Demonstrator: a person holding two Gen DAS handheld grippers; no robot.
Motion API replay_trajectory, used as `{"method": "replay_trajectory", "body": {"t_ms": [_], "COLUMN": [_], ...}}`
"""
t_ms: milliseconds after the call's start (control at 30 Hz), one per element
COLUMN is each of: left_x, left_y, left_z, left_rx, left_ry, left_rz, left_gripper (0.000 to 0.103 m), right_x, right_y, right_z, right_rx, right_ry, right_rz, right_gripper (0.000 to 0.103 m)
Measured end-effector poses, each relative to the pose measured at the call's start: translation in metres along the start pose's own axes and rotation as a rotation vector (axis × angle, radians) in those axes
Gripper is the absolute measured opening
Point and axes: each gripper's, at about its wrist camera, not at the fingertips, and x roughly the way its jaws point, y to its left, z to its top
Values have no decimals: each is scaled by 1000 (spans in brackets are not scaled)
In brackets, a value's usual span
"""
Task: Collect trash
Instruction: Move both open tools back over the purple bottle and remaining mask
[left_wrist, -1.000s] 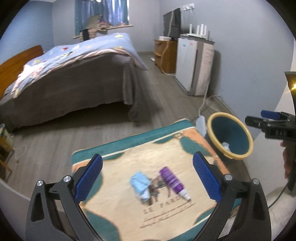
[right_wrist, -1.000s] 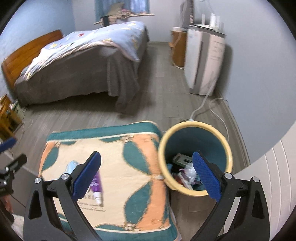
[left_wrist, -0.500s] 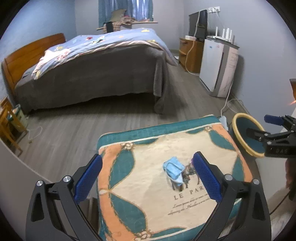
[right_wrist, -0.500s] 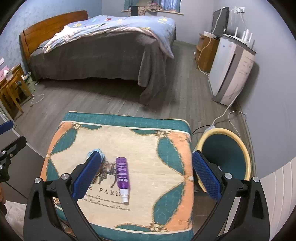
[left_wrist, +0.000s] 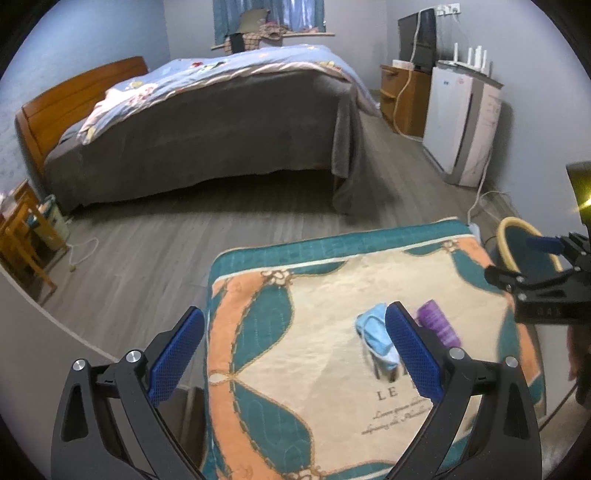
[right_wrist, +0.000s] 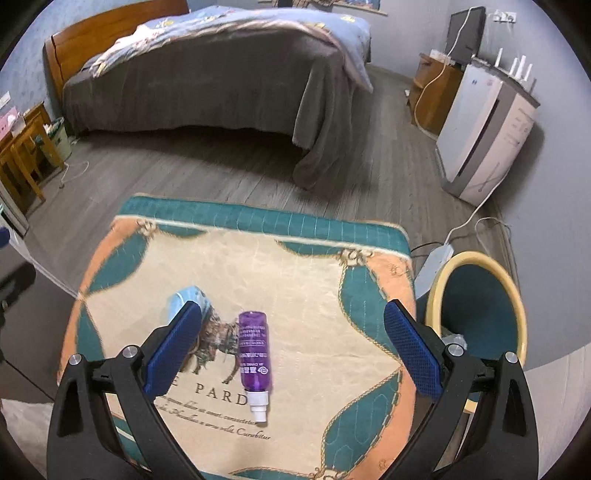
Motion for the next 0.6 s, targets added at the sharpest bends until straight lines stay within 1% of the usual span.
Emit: {"method": "replay_trajectory", "body": {"t_ms": [67,167,233,367,500,600], "left_x": [13,32,45,68,85,102], "left_y": [-1,-4,-9,-25,-41,-53], "left_z": [-2,-5,-9,-18,-28,-38], "left_rx": [-14,-29,-27,29,71,95], "left_ry": [27,61,89,139,170,208], "left_rz": [-2,-6,-9,-10,-52,-79], "left_gripper": [97,97,97,97,97,97], "right_x": [14,31,41,59,68,75], "right_y": [-3,-5,-8,-11,-3,1], "right_z": [-1,-2,-4,-12,-18,-24], "right_rx": [-3,-26,-17,16,-40,-77], "right_ry": [36,62,83,135,160,177], "right_rz": [-2,-28,-25,11,15,39], "right_gripper": [97,97,97,97,97,97]}}
